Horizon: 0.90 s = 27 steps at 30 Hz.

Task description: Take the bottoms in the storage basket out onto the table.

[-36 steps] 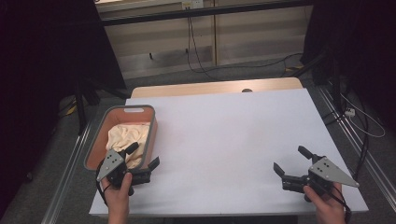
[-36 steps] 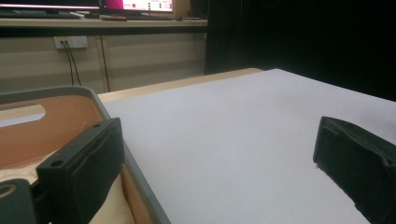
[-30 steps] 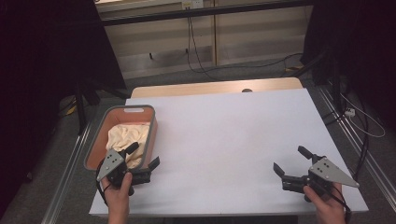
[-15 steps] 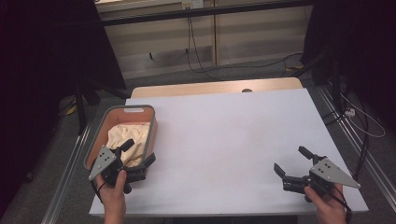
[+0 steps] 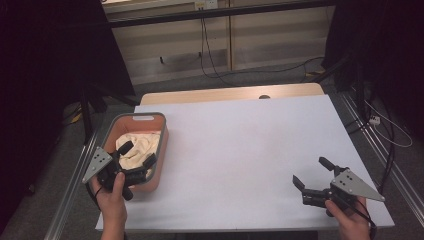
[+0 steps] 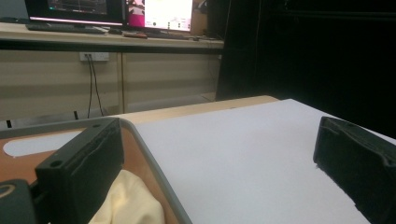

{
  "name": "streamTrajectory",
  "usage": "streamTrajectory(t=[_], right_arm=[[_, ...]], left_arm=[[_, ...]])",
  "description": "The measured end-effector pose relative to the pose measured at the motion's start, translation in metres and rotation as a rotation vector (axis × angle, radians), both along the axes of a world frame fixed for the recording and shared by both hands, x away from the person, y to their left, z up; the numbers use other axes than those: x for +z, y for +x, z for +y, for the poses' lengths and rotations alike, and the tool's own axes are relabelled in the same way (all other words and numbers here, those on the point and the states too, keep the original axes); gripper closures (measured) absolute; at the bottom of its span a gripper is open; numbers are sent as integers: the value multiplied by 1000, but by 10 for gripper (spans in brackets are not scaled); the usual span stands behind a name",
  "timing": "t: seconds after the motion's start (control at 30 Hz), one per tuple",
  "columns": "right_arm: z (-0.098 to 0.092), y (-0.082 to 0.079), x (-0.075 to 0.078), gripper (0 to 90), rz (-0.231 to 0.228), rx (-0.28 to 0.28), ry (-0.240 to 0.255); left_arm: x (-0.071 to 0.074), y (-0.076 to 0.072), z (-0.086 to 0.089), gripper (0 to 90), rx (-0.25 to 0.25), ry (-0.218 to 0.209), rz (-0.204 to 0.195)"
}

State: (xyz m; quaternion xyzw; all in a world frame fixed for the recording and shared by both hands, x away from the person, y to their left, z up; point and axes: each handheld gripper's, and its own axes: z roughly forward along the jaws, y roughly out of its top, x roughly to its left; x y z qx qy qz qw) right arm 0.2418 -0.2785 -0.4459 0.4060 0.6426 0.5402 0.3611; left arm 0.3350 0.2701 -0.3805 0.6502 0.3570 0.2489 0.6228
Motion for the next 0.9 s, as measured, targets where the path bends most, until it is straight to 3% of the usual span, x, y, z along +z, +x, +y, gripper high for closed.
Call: streamTrajectory(t=[0.67, 0.9], right_arm=[[1, -1, 0, 0, -2, 12, -6], [2, -1, 0, 0, 1, 17, -7]], left_arm=[[24, 28, 10, 22, 11, 29, 17], [33, 43, 18, 20, 39, 53, 22]])
